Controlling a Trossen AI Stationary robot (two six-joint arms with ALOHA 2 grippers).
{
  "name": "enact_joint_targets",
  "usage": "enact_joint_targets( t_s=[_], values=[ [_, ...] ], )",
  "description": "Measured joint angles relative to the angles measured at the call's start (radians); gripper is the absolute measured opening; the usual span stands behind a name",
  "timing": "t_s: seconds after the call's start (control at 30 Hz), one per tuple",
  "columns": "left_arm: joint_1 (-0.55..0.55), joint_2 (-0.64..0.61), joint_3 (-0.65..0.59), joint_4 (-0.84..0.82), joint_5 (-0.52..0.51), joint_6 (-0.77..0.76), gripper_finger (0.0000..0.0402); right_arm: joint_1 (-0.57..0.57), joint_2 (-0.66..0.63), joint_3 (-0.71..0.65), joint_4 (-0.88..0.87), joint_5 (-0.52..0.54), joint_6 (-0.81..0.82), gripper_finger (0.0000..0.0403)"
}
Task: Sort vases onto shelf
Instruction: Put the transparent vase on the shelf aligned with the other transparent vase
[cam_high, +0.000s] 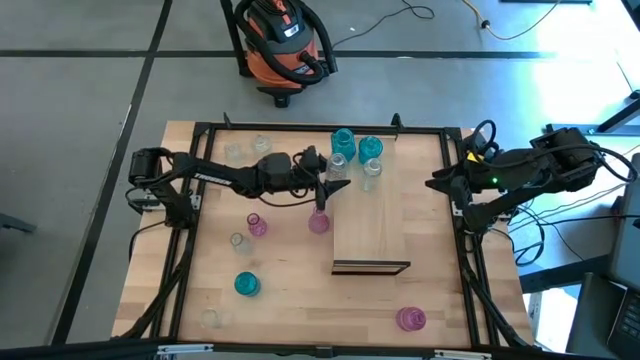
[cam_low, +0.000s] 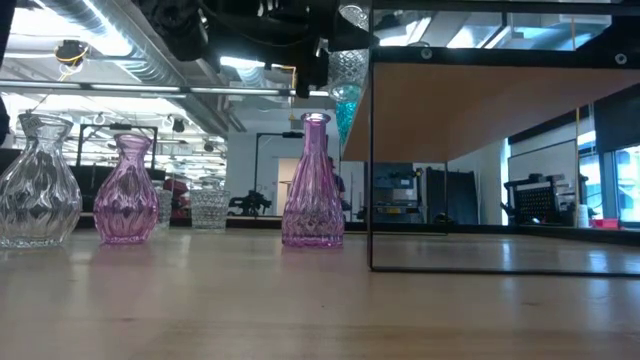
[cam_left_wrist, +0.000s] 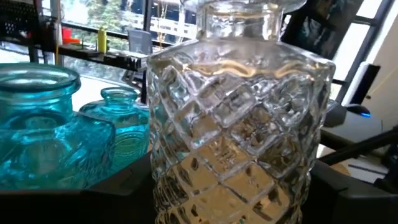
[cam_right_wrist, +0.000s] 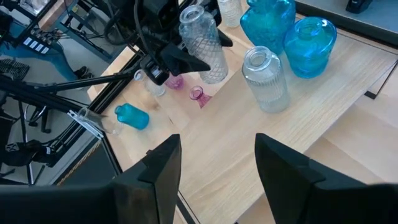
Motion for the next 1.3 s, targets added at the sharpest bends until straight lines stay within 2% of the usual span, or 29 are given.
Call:
enact_joint_targets(
  t_s=[0.2, 0.33, 0.7, 0.93, 1.3],
  values=[
    [-0.018, 0.016, 0.002, -0.003, 0.036, 0.009, 0.0240, 0.000, 0.000, 0.000, 0.002, 0.004, 0.020, 0.0184],
    [-0.040, 0.046, 0.003, 0.011, 0.040, 0.099, 0.0240, 0.000, 0.002, 0.000, 0.003, 0.005, 0.021, 0.0184],
    [-0.051, 0.167, 0.071, 0.022, -0.007, 0.119, 0.0240, 0.000, 0.026, 0.000, 0.003, -0.011, 0.055, 0.0184],
    [-0.051, 0.168, 0.102, 0.011, -0.024, 0.064, 0.0295, 0.000, 0.032, 0.000, 0.003, -0.034, 0.071, 0.0184],
    [-0.071, 0.168, 0.120, 0.083, -0.026, 0.064, 0.0297, 0.000, 0.031, 0.000, 0.003, -0.034, 0.070, 0.0184]
  ],
)
